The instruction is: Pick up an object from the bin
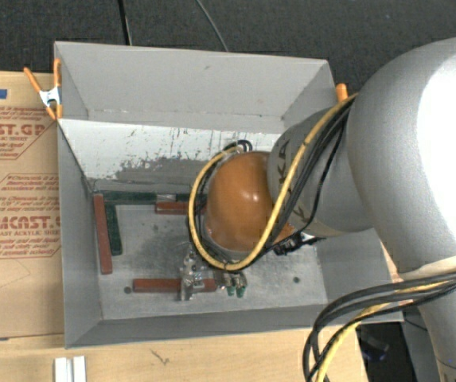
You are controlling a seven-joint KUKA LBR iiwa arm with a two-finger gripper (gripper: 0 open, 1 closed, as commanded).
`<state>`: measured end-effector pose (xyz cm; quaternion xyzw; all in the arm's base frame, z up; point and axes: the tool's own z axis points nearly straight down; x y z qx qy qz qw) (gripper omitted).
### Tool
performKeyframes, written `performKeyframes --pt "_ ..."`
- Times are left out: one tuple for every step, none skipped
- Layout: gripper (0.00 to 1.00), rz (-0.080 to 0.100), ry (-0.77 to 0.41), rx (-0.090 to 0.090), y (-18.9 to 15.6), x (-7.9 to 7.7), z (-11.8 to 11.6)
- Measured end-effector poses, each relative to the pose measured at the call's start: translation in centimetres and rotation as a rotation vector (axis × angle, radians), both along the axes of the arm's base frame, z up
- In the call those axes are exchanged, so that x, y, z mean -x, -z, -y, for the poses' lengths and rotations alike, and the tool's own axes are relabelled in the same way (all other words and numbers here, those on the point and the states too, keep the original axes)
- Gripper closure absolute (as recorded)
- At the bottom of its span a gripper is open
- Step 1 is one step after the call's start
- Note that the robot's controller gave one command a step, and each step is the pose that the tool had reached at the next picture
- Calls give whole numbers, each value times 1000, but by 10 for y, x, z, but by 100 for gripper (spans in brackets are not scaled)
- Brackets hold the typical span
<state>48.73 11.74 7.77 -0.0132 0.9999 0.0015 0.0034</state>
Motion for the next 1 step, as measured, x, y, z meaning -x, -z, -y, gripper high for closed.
performKeyframes --pt "100 -5 -58 2 -154 -14 -25"
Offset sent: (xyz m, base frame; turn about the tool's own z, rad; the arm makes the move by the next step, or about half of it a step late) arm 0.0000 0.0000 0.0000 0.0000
